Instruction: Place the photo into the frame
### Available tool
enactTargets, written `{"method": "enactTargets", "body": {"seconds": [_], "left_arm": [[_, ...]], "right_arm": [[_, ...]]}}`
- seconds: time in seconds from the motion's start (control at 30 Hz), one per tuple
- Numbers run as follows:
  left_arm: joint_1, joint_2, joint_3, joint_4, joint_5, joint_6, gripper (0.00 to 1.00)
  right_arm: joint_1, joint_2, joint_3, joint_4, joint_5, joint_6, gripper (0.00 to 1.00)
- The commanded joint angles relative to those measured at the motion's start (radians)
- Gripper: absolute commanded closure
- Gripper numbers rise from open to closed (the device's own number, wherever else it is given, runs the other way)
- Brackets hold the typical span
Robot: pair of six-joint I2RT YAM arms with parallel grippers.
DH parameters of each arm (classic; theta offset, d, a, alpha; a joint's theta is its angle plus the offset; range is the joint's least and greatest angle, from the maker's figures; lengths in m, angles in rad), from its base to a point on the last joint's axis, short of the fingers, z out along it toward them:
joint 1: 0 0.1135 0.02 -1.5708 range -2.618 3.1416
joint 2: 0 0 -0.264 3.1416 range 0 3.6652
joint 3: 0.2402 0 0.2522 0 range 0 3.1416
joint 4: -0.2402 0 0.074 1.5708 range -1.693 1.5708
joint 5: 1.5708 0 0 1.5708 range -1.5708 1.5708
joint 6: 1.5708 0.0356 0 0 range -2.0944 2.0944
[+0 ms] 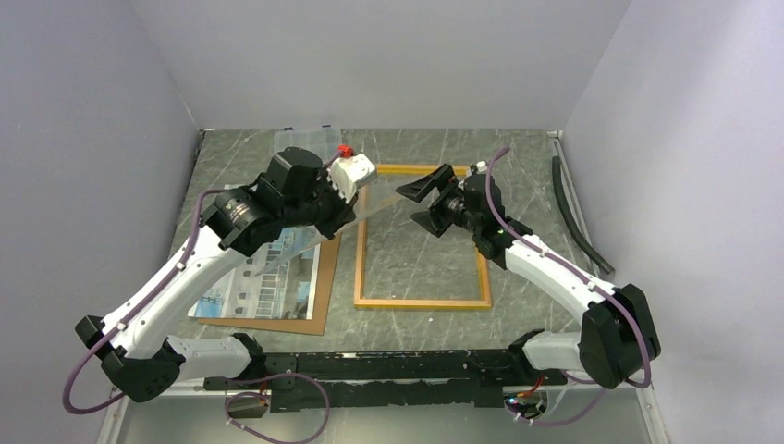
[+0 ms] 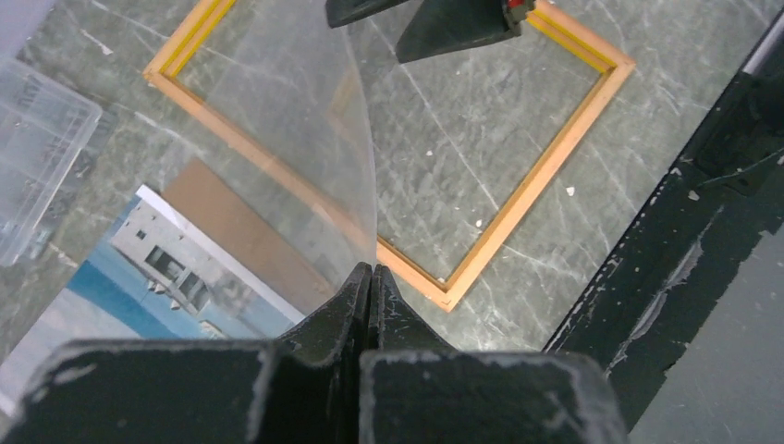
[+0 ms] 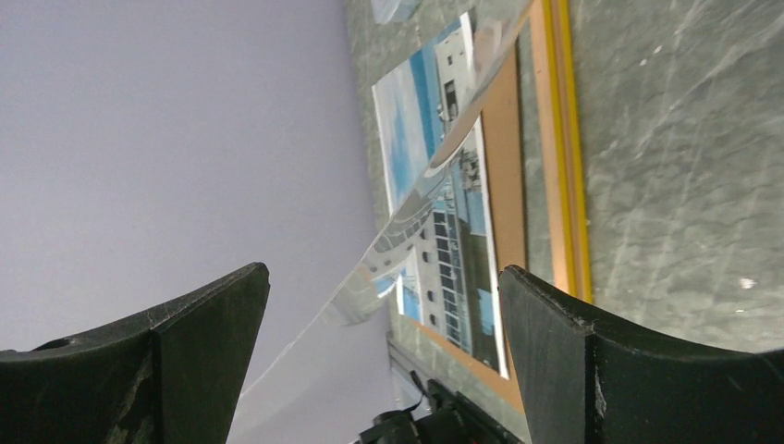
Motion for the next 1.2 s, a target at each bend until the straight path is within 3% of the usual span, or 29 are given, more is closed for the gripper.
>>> {"method": "enactTargets", "body": {"seconds": [0.0, 0.2, 0.57, 0.77, 1.0, 1.03, 1.17], "left_arm": [[-0.001, 0.006, 0.001, 0.067, 0.073, -0.042, 0.97], [-0.003, 0.009, -0.028, 0.060, 0.108, -0.054, 0.97], [-0.004, 0.015, -0.101, 0.058, 0.180, -0.065, 0.97], [-0.004, 0.028, -0.079, 0.057, 0.187, -0.064, 0.97], [-0.004, 0.026, -0.087, 0.059, 0.195, -0.070, 0.97], [-0.003, 0.027, -0.084, 0.054, 0.203, -0.073, 0.96], [-0.004, 0.065, -0.040, -0.013, 0.245, -0.087, 0.58]], "right_arm": [[0.025, 0.024, 0.021, 0.071, -0.020, 0.088, 0.02], [0.031, 0.117, 0.062, 0.026, -0.043, 0.125, 0.10], [0.032, 0.146, 0.059, 0.050, -0.038, 0.131, 0.15], [0.034, 0.199, 0.088, 0.007, -0.074, 0.120, 0.30], [0.037, 0.299, 0.156, -0.032, -0.122, 0.098, 0.57], [0.037, 0.308, 0.164, -0.035, -0.125, 0.091, 0.61], [0.027, 0.324, 0.174, -0.045, -0.144, 0.060, 0.75]]}}
